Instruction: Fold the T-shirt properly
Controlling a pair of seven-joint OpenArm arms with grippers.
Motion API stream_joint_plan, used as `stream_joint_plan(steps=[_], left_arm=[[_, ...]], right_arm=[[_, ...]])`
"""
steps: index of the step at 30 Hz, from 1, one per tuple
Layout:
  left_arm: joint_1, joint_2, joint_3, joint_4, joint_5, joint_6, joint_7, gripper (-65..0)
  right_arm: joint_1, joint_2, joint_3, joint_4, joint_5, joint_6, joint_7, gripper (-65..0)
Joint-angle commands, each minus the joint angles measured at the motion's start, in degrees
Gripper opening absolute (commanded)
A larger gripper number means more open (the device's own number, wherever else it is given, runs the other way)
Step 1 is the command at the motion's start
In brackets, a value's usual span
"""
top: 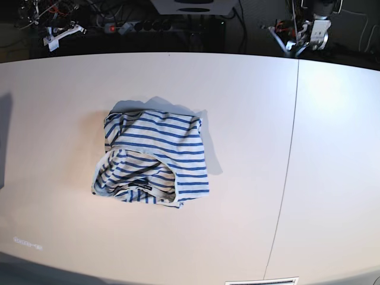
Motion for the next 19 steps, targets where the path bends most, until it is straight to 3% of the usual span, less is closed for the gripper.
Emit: stream_joint_plan(steps=[1, 7, 13, 19], left_arm=[[-1.27, -0.39, 1.07, -0.74, 0.55, 1.51, 0.28, -58.0], [-4.04, -0.22, 4.85, -1.16, 0.76, 2.25, -3.1, -57.9], [-3.85, -0.37, 4.85, -1.14, 0.72, 2.25, -4.35, -57.9], [-3.87, -1.57, 4.85, -1.14, -3.93, 2.23, -5.7, -57.9]], right_arm=[[1.2, 1.07, -0.85, -1.18, 0.2, 0.98, 0.09, -65.0], [6.05, -0.48, -4.24, -3.28, 0.24, 0.92, -0.11, -65.0], [6.27, -0.79, -4.2, -2.29, 2.12, 0.94, -12.15, -65.0], [6.49, -0.7, -4.2, -2.29, 3.5, 0.9, -13.84, -65.0]])
